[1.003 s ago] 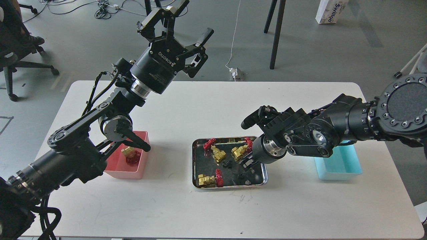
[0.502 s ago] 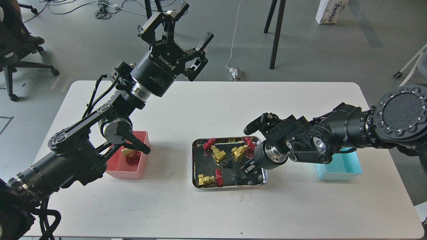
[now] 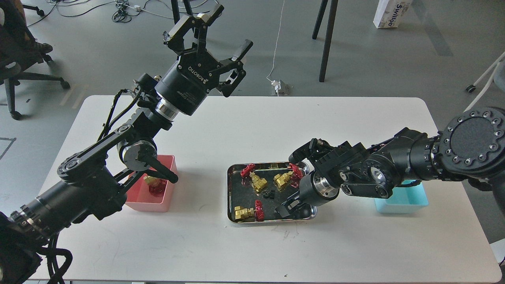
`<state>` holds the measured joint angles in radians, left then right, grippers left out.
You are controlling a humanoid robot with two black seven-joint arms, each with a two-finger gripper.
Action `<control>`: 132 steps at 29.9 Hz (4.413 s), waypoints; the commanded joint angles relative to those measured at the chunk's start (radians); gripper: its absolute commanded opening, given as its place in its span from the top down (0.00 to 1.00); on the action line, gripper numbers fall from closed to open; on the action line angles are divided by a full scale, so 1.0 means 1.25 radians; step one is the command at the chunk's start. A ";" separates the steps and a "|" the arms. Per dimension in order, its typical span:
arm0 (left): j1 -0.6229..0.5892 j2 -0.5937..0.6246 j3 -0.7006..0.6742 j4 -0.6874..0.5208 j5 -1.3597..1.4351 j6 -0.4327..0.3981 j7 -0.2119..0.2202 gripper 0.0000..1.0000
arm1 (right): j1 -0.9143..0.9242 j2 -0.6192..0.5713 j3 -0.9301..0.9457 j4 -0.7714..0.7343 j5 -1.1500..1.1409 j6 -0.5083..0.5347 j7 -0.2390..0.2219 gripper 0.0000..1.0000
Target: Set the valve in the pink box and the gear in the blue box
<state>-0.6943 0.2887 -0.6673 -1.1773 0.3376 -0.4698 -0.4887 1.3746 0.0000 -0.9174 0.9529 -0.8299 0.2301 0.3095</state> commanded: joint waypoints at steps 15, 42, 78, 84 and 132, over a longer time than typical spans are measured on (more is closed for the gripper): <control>0.011 -0.008 0.000 0.008 0.001 -0.003 0.000 0.16 | -0.014 0.000 -0.002 -0.036 -0.012 -0.023 0.005 0.41; 0.013 -0.025 0.001 0.031 0.001 -0.015 0.000 0.15 | -0.037 0.000 -0.001 -0.041 -0.011 -0.075 0.027 0.47; 0.018 -0.031 0.001 0.037 0.002 -0.015 0.000 0.14 | -0.012 0.000 -0.022 -0.028 -0.078 -0.066 0.064 0.46; 0.018 -0.032 0.001 0.041 0.002 -0.015 0.000 0.14 | -0.014 0.000 -0.022 -0.032 -0.078 -0.066 0.064 0.46; 0.022 -0.053 0.001 0.059 0.012 -0.015 0.000 0.14 | -0.023 0.000 -0.020 -0.032 -0.086 -0.074 0.071 0.65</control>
<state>-0.6673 0.2226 -0.6658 -1.1036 0.3529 -0.4887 -0.4887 1.3466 0.0000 -0.9419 0.9127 -0.9301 0.1396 0.3989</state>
